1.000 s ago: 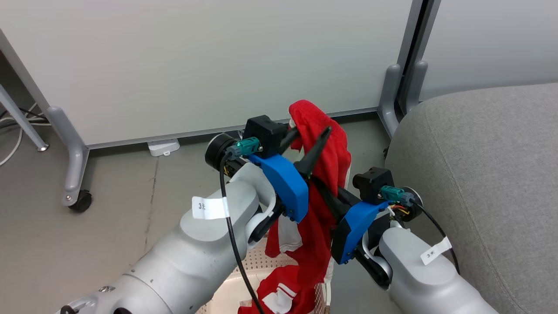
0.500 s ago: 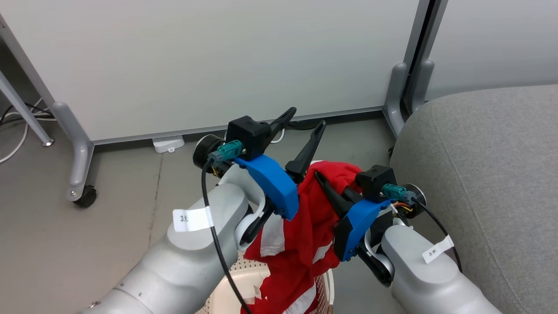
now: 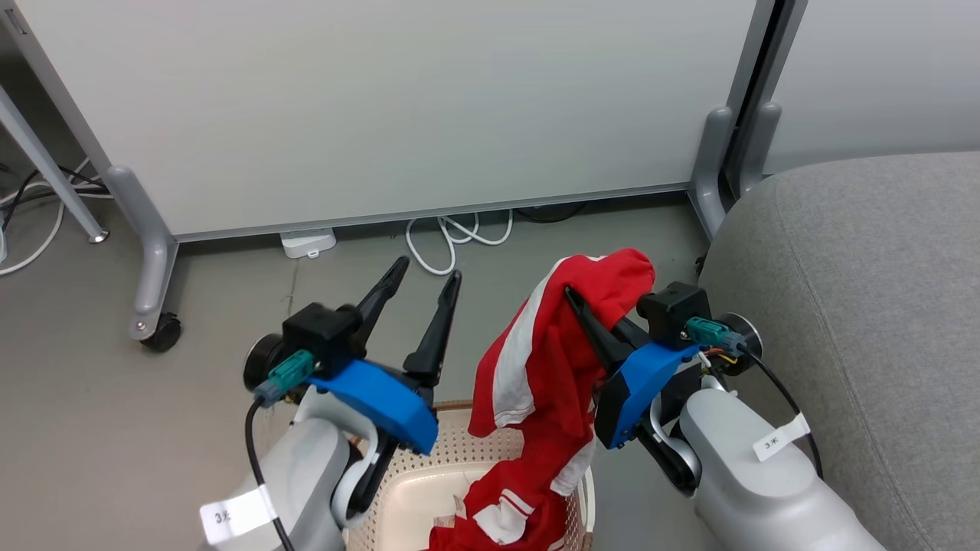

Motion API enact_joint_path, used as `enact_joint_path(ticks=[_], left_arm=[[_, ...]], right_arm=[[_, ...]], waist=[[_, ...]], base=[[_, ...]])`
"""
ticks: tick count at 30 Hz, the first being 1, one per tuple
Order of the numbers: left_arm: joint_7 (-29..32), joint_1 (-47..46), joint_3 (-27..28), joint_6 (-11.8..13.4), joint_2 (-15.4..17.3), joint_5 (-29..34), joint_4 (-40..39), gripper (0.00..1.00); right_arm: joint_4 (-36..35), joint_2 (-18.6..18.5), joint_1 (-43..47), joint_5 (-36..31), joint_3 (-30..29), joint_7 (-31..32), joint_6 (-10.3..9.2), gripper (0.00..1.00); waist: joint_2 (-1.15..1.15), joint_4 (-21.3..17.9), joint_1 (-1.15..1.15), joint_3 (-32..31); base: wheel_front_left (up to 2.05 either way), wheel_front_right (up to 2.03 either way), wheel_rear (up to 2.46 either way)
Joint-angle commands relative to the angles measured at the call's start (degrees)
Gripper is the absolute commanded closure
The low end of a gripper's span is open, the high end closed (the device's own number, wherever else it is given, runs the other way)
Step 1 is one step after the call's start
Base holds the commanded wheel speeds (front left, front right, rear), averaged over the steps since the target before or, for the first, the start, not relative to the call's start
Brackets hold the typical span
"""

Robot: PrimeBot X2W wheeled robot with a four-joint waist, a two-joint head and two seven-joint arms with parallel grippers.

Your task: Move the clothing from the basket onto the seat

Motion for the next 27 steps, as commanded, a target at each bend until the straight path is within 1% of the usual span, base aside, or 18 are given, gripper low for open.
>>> enact_joint_path(ticks=[1, 7, 13, 18, 27], left_arm=[[-0.16, 1.91, 1.69, -0.13, 0.31, 0.93, -0.87, 0.0], [-0.16, 9.61, 9.0, -0.73, 0.09, 5.55, -4.86, 0.0], [-0.15, 15.78, 13.66, -1.49, -0.2, 9.18, -8.39, 0.0], [-0.15, 18.67, 15.89, -1.76, -0.53, 11.28, -9.41, 0.0], [-0.16, 19.45, 15.68, -1.8, -0.54, 11.55, -9.99, 0.0]], right_arm=[[-0.41, -0.11, 0.78, -0.27, -0.4, -0.28, 0.01, 1.0], [-1.13, -0.11, 1.76, -1.06, -1.61, -0.28, 0.01, 1.0], [-1.44, -0.11, 2.74, -1.58, -2.18, -0.28, 0.01, 1.0], [-1.43, -0.11, 3.11, -1.97, -2.34, -0.28, 0.01, 1.0], [-1.32, -0.11, 2.91, -1.47, -2.09, -0.28, 0.01, 1.0]], waist=[[0.0, 0.04, 0.0, 0.02], [0.0, 0.03, 0.0, -0.29], [0.0, -0.1, 0.0, -0.65], [0.0, -0.31, 0.0, -0.77], [0.0, -0.65, 0.0, -0.87]], base=[[0.0, 0.0, 0.0], [0.0, 0.0, 0.0], [0.0, 0.0, 0.0], [0.0, 0.0, 0.0], [0.0, 0.0, 0.0]])
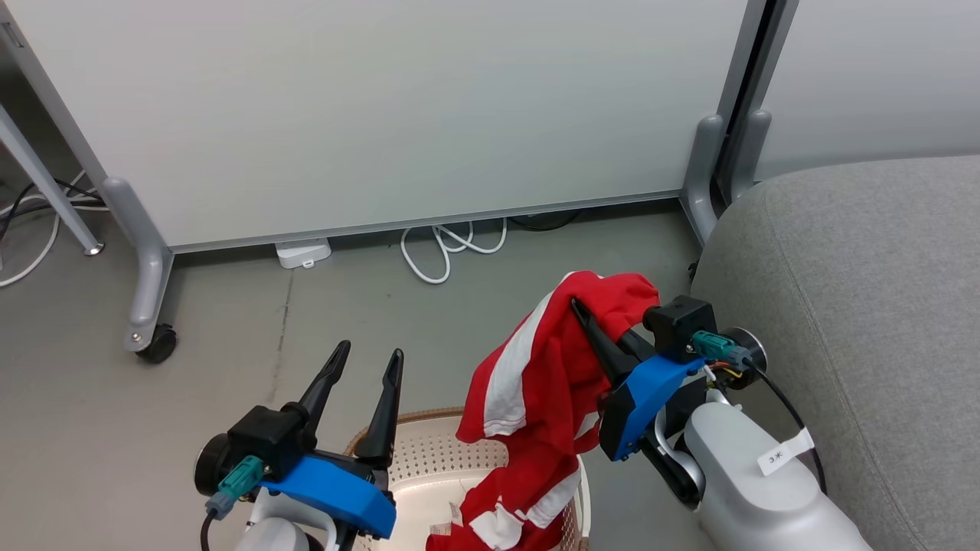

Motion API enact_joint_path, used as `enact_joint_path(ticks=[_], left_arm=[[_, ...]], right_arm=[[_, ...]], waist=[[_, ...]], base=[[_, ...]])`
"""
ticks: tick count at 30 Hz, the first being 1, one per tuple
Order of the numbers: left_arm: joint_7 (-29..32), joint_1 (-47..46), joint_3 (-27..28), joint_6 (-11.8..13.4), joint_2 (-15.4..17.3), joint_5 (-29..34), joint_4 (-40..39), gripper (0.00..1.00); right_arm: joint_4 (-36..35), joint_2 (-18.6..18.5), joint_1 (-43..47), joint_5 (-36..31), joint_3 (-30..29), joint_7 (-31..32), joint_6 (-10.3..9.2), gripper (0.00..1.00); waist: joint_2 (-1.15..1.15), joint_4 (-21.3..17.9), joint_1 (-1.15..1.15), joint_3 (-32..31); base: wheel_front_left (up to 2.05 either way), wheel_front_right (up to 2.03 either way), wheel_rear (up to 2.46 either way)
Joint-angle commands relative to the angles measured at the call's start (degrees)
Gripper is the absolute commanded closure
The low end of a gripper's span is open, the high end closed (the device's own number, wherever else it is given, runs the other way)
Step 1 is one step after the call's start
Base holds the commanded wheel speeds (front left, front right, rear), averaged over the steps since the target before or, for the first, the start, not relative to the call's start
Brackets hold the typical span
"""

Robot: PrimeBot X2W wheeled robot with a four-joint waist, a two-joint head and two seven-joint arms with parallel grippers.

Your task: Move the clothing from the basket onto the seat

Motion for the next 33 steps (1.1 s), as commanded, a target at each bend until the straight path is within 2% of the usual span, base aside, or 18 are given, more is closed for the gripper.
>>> enact_joint_path(ticks=[1, 13, 33], left_arm=[[-0.15, 0.36, -0.21, -0.45, -0.04, 0.19, -0.13, 0.0], [-0.15, 0.29, -1.02, -0.3, -0.02, -0.32, -0.04, 0.0], [-0.16, -1.4, -2.09, -0.3, 0.43, -0.72, -0.2, 0.0]], right_arm=[[-0.13, -0.11, 0.44, 0.03, 0.16, -0.28, 0.01, 1.0], [-0.51, -0.13, 0.3, -0.94, -0.78, -0.29, 0.01, 1.0], [-2.33, -0.13, 0.44, -1.9, -2.83, -0.26, 0.01, 1.0]], waist=[[0.0, -0.17, 0.0, 0.0], [0.0, -4.27, 0.0, 0.18], [0.0, -19.07, 0.0, 1.75]], base=[[0.0, 0.0, 0.0], [0.0, 0.0, 0.0], [0.0, 0.0, 0.0]])
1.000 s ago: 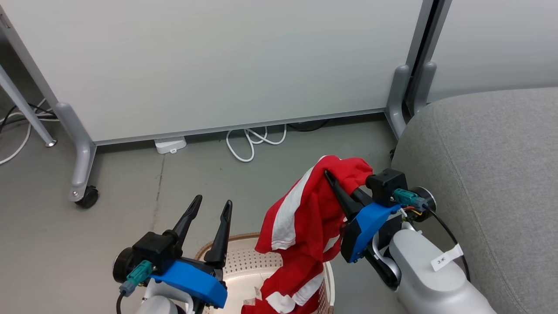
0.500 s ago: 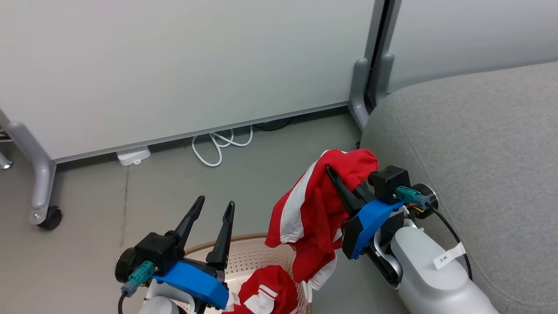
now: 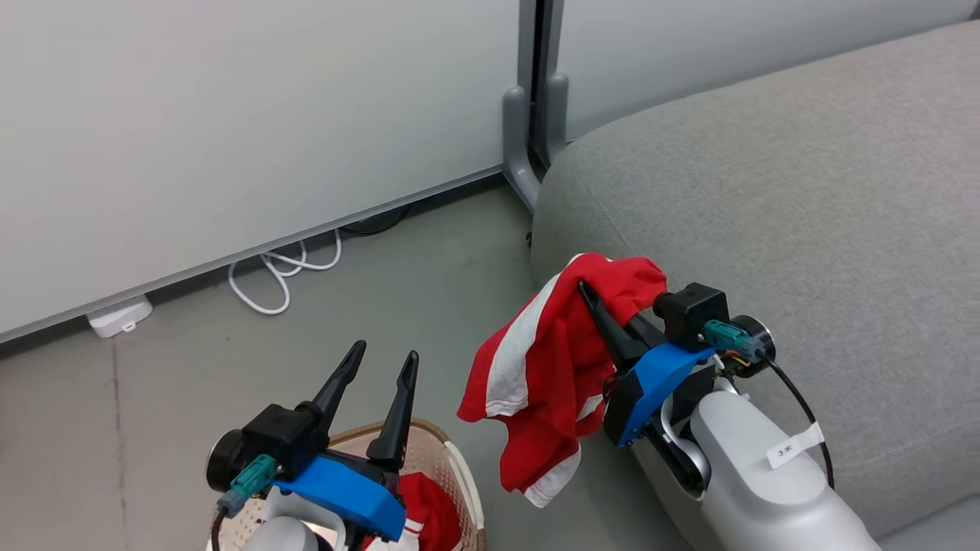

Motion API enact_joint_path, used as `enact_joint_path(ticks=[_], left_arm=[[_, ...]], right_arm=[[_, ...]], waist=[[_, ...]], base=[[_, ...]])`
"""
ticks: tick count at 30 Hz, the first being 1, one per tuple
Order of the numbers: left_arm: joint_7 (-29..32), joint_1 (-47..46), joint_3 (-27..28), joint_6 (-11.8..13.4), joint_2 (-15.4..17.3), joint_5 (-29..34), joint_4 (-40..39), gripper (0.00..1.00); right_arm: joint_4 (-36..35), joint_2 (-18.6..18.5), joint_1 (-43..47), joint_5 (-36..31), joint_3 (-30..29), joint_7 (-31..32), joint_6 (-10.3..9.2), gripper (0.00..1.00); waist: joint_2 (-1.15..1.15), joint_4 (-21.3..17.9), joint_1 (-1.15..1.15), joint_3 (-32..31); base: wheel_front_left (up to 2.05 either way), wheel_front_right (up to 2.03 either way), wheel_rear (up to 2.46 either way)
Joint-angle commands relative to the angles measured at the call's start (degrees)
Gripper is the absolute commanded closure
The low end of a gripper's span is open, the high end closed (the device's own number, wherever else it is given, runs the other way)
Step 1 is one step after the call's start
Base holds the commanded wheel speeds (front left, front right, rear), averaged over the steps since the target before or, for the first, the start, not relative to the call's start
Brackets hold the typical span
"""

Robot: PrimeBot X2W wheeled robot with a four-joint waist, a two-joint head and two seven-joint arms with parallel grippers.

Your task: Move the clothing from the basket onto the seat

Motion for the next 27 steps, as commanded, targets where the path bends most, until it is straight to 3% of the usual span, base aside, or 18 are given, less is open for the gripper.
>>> enact_joint_path(ticks=[1, 17, 27], left_arm=[[-0.16, -0.85, 0.12, -0.08, 0.41, -0.29, -0.17, 0.0], [-0.16, -0.57, 0.59, -0.08, 1.17, 0.36, -0.84, 0.0], [-0.15, -0.91, 0.27, -0.08, 1.44, 0.72, -0.94, 0.0]], right_arm=[[-0.49, -0.1, 0.41, -0.32, -0.04, -0.24, 0.01, 1.0], [-1.88, -0.08, 1.28, 1.02, 0.54, -0.24, 0.01, 1.0], [-2.5, -0.07, 1.74, 0.95, -0.34, -0.24, 0.01, 1.0]], waist=[[0.0, -2.88, 0.0, 0.53], [0.0, -11.35, 0.0, 2.24], [0.0, -13.08, 0.0, 3.09]], base=[[0.0, 0.0, 0.0], [0.0, 0.0, 0.0], [0.0, 0.0, 0.0]])
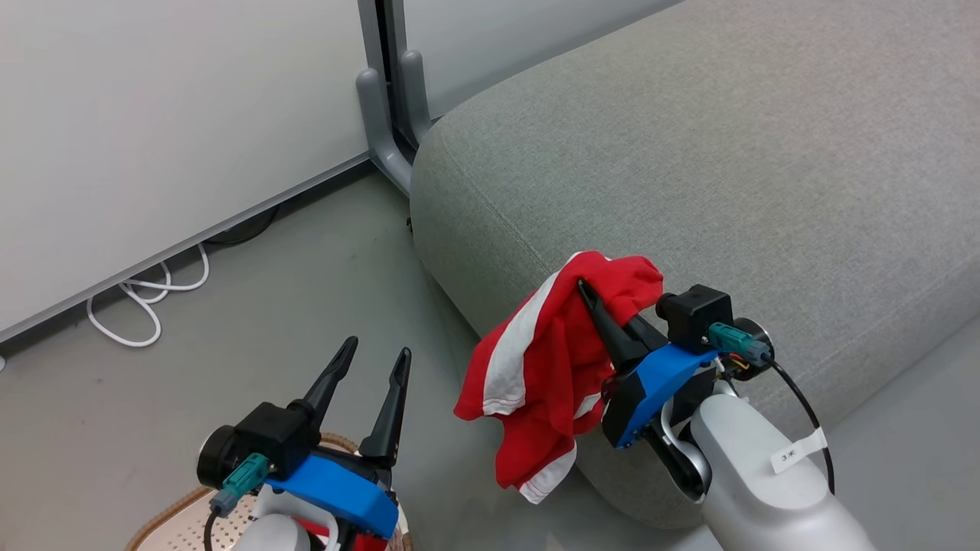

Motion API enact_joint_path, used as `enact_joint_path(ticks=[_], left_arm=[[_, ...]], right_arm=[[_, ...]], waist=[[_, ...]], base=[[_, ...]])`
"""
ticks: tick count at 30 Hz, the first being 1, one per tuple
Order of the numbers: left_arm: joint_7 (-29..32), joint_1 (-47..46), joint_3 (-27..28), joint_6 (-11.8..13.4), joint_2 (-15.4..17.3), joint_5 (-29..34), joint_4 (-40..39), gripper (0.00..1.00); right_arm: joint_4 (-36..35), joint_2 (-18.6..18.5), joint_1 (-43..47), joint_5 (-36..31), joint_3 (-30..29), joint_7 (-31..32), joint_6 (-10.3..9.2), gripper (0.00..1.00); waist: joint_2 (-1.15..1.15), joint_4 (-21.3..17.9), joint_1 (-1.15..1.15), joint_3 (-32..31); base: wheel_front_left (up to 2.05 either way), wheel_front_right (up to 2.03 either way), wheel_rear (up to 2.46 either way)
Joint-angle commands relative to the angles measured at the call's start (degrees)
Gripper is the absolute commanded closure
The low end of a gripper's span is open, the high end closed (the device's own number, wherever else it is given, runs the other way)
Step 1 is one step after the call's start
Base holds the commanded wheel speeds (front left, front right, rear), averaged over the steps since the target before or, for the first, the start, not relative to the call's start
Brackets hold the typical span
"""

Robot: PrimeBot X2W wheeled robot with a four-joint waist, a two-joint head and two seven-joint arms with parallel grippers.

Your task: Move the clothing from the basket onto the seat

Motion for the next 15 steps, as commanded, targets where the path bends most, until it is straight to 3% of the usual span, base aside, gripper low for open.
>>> enact_joint_path(ticks=[1, 8, 15], left_arm=[[-0.15, -1.04, -0.23, -0.08, 0.36, 0.29, -0.26, 0.0], [-0.15, -1.8, -0.89, -0.08, 1.56, 0.36, -0.94, 0.0], [-0.15, -4.61, -2.5, -0.08, 3.87, 1.11, -2.74, 0.0]], right_arm=[[-0.34, -0.06, 0.55, -0.26, -0.39, -0.23, 0.01, 1.0], [0.75, -0.45, -3.86, 0.95, -3.57, -0.23, 0.01, 1.0], [0.86, -6.34, -13.83, 1.69, -8.53, -0.22, 0.01, 1.0]], waist=[[0.0, 0.17, 0.0, 0.2], [0.0, 1.02, 0.0, 2.5], [0.0, 3.94, 0.0, 8.06]], base=[[0.0, 0.0, 0.0], [0.0, 0.0, 0.0], [0.0, 0.0, 0.0]])
